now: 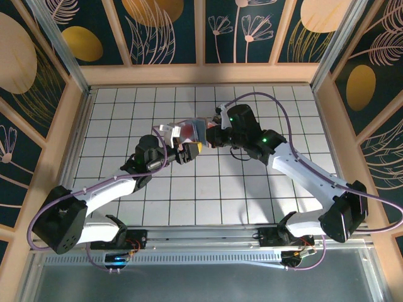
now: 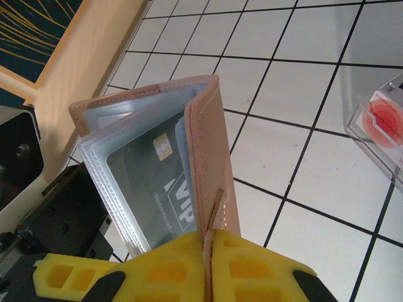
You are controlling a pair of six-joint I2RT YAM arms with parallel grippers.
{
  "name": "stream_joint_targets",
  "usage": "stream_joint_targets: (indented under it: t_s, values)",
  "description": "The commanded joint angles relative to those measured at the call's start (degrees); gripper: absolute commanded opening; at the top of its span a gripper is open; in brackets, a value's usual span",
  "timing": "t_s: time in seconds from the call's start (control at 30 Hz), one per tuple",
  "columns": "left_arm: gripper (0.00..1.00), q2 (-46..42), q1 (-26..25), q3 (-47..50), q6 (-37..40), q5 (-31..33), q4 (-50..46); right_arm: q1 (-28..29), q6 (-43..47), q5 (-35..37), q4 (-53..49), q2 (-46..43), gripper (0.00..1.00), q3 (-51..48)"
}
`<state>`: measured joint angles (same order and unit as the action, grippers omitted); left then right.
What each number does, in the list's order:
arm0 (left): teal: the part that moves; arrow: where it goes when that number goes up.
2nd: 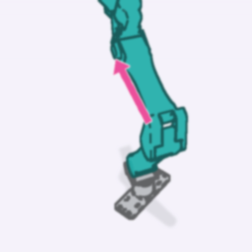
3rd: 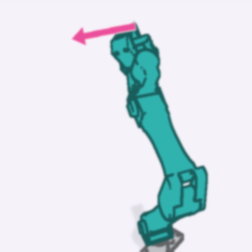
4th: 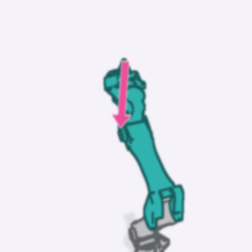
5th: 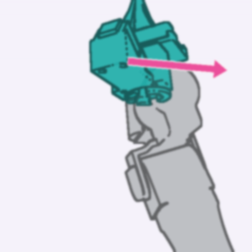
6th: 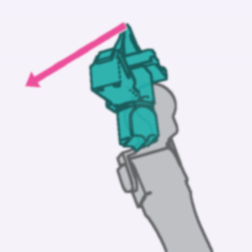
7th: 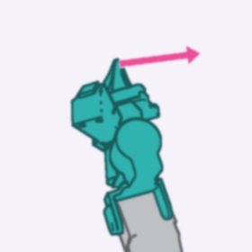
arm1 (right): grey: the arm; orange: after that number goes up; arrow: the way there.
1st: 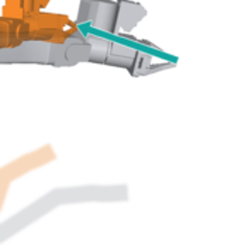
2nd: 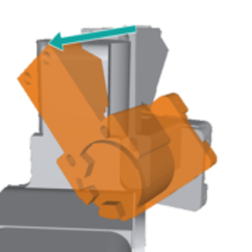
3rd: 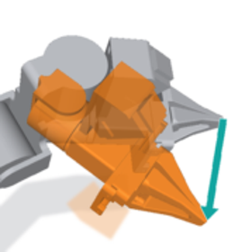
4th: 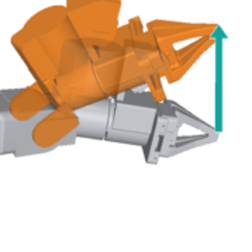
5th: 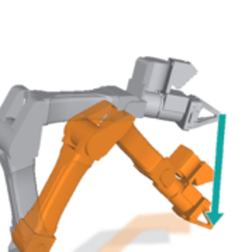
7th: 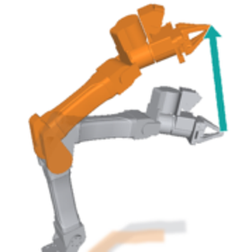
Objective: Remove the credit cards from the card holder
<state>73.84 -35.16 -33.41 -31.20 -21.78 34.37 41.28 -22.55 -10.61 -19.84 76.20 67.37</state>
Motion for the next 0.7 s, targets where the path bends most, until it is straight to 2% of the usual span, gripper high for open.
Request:
stream_joint_targets:
  t_s: [0.0, 0.17, 0.27, 0.47, 0.67]
  values:
    - [0.65, -1.4, 0.4, 0.5, -0.5, 0.6, 0.7, -0.4, 1.4, -0.5, 2.3, -2.2, 0.00, -0.5]
    - [0.56, -1.8, 0.4, 0.7, -0.9, 2.1, 0.1, -0.5, 1.4, -0.8, 2.2, -2.6, 0.00, -0.4]
    - [0.47, -1.8, 0.5, 0.8, -1.3, 2.7, 0.0, -0.6, 1.6, -1.2, 2.1, -2.7, 0.00, -0.3]
    - [0.33, -1.4, 0.5, 0.8, -2.1, 2.8, 0.3, -1.3, 2.2, -5.2, 4.6, -4.1, 0.00, -1.8]
    - [0.13, -1.3, 0.5, 0.8, -2.0, 2.4, 0.5, -3.4, 2.5, -8.9, 7.3, -6.5, 0.00, -4.3]
